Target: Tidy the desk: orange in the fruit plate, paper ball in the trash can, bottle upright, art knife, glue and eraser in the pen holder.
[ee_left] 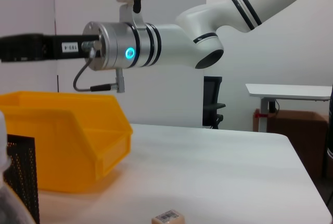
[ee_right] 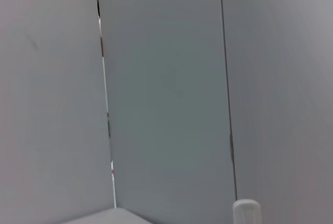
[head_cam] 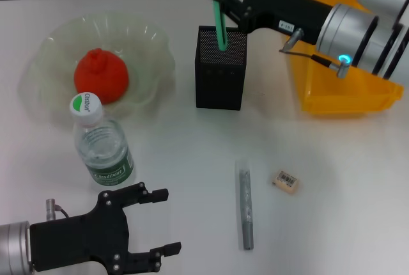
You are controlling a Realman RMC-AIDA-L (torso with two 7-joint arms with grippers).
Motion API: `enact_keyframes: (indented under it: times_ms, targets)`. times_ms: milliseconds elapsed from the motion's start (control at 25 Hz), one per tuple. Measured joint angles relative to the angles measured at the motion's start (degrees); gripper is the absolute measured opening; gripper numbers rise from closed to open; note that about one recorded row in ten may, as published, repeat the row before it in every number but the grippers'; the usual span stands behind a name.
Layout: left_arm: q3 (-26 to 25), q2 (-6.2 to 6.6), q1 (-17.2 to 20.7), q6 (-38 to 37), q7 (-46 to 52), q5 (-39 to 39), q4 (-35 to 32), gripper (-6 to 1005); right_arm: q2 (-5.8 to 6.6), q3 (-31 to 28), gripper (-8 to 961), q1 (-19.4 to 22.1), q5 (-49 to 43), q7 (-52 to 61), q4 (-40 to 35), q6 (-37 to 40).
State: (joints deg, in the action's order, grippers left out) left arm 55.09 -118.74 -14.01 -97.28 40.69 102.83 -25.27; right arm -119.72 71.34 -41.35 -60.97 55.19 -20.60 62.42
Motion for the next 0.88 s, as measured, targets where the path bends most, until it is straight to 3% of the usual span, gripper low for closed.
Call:
enact_keyframes:
  times_ms: [360,600,720,760,800,880]
  targets:
    - [0.0,0.00,-0.2,0.1,0.0,0.0,0.0,797,-0.07,0.6,317,-0.3,-1.0,0.0,0.7,-2.3]
    - [0.0,0.03,-0.2,0.1,0.0,0.0,0.0,797,0.16,3.3,336,1.6,-1.3,1.9,-2.1,-1.3]
    - [0.0,0.08,-0.2,0.1,0.0,0.0,0.1,797,0.57,6.7,355,6.7,-2.2,8.1,-11.2,-0.5]
    - [0.0,0.09,-0.2,0.0,0.0,0.0,0.1,797,0.78,7.8,362,11.8,-5.6,15.0,-21.8,-0.6]
    - [0.0,0.09,-0.2,0.0,0.0,0.0,0.1,797,0.78,7.8,370,11.8,-5.6,15.0,-21.8,-0.6]
    - [0.0,0.09,-0.2,0.0,0.0,0.0,0.1,797,0.68,7.4,398,17.7,-13.2,25.9,-35.2,-0.9]
